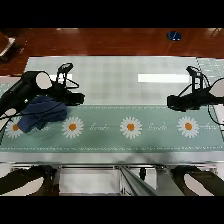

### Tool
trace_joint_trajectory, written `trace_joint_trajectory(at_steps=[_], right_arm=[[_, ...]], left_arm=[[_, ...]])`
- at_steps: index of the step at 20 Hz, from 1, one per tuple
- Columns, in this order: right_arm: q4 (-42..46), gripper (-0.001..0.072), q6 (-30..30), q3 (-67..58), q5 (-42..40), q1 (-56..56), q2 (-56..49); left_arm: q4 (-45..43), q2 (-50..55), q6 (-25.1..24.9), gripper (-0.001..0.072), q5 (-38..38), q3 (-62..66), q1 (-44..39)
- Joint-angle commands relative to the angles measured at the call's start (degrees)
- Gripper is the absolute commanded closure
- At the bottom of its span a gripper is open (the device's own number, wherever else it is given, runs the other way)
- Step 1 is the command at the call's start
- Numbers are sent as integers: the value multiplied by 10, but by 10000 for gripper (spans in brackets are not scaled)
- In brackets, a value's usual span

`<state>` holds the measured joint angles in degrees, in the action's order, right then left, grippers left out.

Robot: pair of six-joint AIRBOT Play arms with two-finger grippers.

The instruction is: Fold the shirts.

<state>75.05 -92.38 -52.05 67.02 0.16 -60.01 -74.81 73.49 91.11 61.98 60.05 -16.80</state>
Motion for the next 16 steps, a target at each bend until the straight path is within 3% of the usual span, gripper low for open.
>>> trace_joint_trajectory(at_steps=[1, 16], right_arm=[[-31, 693, 14, 0, 2, 0, 0], [-31, 693, 16, 0, 8, 0, 0]], left_arm=[[0, 0, 1, 681, 0, 0, 0], [0, 1, 1, 681, 0, 0, 0]])
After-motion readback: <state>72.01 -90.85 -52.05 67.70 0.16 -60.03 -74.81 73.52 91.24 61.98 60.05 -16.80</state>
